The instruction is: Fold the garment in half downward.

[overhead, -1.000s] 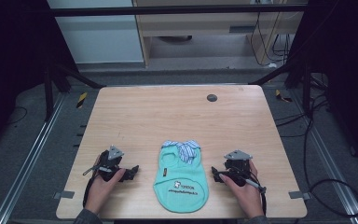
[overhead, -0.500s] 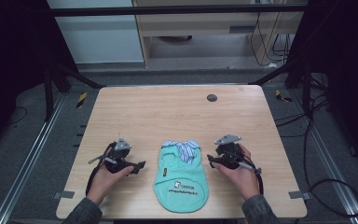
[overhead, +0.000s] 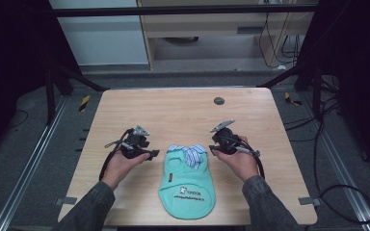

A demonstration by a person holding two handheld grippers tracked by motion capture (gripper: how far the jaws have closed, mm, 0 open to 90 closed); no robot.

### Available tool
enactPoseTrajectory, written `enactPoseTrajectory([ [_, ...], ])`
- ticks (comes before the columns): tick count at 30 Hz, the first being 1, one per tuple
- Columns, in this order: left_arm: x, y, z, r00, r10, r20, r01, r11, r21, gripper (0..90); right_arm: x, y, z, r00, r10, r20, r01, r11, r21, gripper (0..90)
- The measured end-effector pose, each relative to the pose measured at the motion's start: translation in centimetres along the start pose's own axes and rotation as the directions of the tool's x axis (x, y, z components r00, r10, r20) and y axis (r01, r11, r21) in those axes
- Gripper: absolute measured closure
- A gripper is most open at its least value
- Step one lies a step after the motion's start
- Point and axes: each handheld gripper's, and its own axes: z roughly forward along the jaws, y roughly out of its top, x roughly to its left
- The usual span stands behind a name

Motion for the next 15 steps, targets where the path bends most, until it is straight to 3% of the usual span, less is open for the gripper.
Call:
enactPoseTrajectory([
  [1, 0.0, 0.4, 0.1, 1.0, 0.004, 0.005, -0.004, 1.0, -0.001, 48.1, 0.2, 0.5, 0.4, 0.9999, -0.015, -0.004, 0.015, 1.0, 0.002, 64.7],
  [5, -0.4, 1.5, 0.6, 0.9996, 0.0, 0.029, 0.0, 1.0, -0.007, 54.5, 0.4, 1.0, 0.7, 0.9997, -0.02, -0.013, 0.02, 1.0, 0.004, 67.3],
  [7, -0.5, 2.2, 1.0, 0.9992, 0.013, 0.038, -0.014, 0.9997, 0.022, 56.5, 0.5, 1.6, 0.8, 0.9993, -0.027, -0.026, 0.028, 0.999, 0.022, 68.9],
  [9, -0.6, 2.4, 1.2, 0.9991, 0.011, 0.041, -0.012, 0.9997, 0.022, 60.6, 0.5, 1.7, 0.8, 0.9991, -0.03, -0.029, 0.03, 0.999, 0.027, 69.1],
  [15, -1.2, 3.5, 2.2, 0.9979, 0.024, 0.061, -0.028, 0.9978, 0.06, 64.0, 0.4, 2.4, 1.2, 0.9978, 0.017, -0.063, -0.013, 0.998, 0.06, 71.4],
])
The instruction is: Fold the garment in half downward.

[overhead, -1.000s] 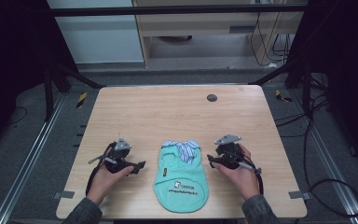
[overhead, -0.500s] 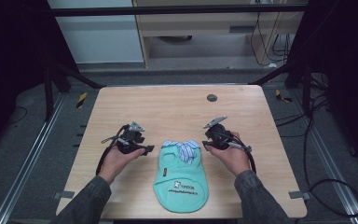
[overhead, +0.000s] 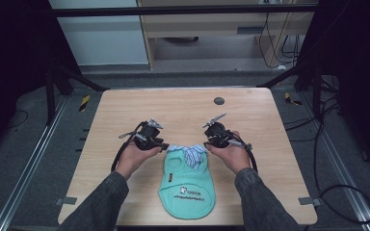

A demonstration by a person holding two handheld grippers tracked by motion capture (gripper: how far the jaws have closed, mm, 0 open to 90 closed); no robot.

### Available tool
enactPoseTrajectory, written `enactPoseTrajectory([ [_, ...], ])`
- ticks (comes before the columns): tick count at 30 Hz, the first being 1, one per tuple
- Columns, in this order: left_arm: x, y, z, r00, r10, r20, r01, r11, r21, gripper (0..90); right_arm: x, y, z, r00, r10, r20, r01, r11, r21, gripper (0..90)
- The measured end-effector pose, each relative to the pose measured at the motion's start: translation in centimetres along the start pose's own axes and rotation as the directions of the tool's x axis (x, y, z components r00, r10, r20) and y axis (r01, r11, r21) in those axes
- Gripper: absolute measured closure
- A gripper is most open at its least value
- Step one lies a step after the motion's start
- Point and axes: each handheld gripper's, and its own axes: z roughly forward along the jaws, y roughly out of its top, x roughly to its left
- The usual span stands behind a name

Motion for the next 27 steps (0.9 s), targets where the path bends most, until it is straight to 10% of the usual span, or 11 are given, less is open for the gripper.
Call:
enactPoseTrajectory([
  [9, -0.6, 0.6, 1.9, 0.9999, 0.009, -0.005, -0.009, 0.9991, 0.043, 61.2, -0.2, 0.3, 1.5, 0.9958, 0.085, -0.032, -0.085, 0.996, 0.001, 67.3],
  [27, -0.6, 0.7, 2.3, 0.9999, -0.003, -0.014, 0.003, 0.9994, 0.034, 59.7, 0.2, 0.1, 2.7, 0.9935, 0.101, -0.053, -0.1, 0.995, 0.009, 62.3],
])
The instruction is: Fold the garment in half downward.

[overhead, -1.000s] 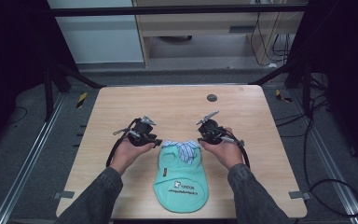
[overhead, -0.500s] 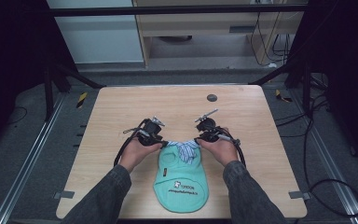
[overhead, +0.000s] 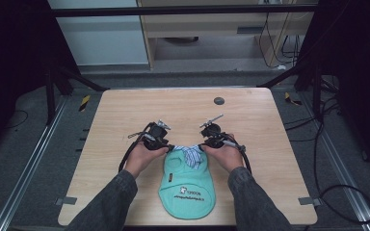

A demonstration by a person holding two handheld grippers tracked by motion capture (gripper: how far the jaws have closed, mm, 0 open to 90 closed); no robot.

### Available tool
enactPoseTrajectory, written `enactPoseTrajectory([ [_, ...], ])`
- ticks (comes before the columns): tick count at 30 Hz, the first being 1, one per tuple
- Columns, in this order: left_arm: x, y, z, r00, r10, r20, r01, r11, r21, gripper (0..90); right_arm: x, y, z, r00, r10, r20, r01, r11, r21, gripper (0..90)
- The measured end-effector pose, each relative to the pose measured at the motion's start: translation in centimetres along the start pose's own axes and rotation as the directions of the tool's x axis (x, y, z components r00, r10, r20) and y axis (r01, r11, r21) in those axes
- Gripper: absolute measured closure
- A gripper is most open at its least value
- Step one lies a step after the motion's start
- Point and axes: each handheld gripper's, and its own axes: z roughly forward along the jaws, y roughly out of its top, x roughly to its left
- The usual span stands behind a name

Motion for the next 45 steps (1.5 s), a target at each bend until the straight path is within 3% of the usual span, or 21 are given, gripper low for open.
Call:
enactPoseTrajectory([
  [21, -0.6, -1.2, 1.8, 0.9996, -0.006, -0.028, 0.007, 1.0, 0.006, 53.7, 0.6, -0.8, 1.7, 0.9996, 0.027, -0.004, -0.027, 1.0, 0.008, 54.9],
  [29, -0.6, -1.5, 2.0, 0.9997, -0.006, -0.025, 0.007, 1.0, 0.004, 55.2, 0.6, -1.0, 2.0, 1.0, 0.001, -0.006, -0.001, 1.0, -0.004, 54.4],
  [37, -1.1, -1.7, 2.0, 0.9997, 0.019, -0.013, -0.019, 0.9998, -0.007, 68.2, 1.1, -1.4, 2.0, 0.9987, -0.048, -0.017, 0.048, 0.998, -0.028, 65.9],
  [45, -1.3, -2.3, 2.0, 0.9998, 0.017, 0.011, -0.017, 0.9987, -0.048, 80.6, 1.3, -1.5, 2.0, 0.9961, -0.069, -0.054, 0.067, 0.997, -0.04, 81.8],
])
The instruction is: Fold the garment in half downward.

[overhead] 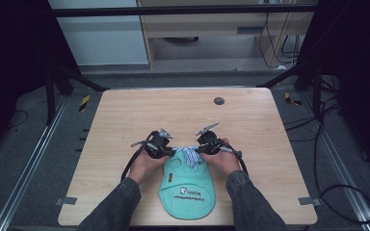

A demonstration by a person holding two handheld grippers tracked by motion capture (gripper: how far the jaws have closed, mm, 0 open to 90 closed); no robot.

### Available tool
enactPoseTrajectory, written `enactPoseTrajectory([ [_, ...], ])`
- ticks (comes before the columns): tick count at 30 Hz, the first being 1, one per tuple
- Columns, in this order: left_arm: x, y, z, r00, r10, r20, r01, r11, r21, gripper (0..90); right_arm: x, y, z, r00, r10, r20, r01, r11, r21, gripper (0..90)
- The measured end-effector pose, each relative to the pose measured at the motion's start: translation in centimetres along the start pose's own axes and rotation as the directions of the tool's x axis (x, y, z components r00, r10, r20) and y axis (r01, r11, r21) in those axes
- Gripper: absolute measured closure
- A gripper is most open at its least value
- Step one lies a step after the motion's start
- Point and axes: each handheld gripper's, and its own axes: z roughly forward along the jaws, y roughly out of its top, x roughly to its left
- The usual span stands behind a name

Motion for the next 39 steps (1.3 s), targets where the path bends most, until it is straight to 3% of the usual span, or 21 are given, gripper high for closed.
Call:
enactPoseTrajectory([
  [5, -0.3, 0.1, -0.2, 0.9996, 0.017, -0.021, -0.017, 0.9998, 0.01, 84.7, 0.1, -0.1, -0.1, 0.9992, -0.039, 0.001, 0.039, 0.999, -0.008, 83.3],
  [15, -0.2, 0.5, -1.9, 0.9992, 0.033, -0.025, -0.033, 0.9988, -0.035, 85.3, 0.6, -0.1, -1.7, 0.9965, -0.084, 0.002, 0.084, 0.993, -0.083, 83.2],
  [32, -0.6, 1.6, -4.0, 0.9968, 0.073, -0.033, -0.076, 0.9938, -0.081, 85.7, 1.0, 0.2, -4.5, 0.9921, -0.125, 0.005, 0.125, 0.982, -0.14, 83.2],
  [39, -0.9, 2.5, -5.1, 0.994, 0.099, -0.046, -0.103, 0.9903, -0.094, 85.8, 1.1, 0.7, -5.7, 0.9898, -0.139, 0.032, 0.142, 0.978, -0.153, 83.2],
])
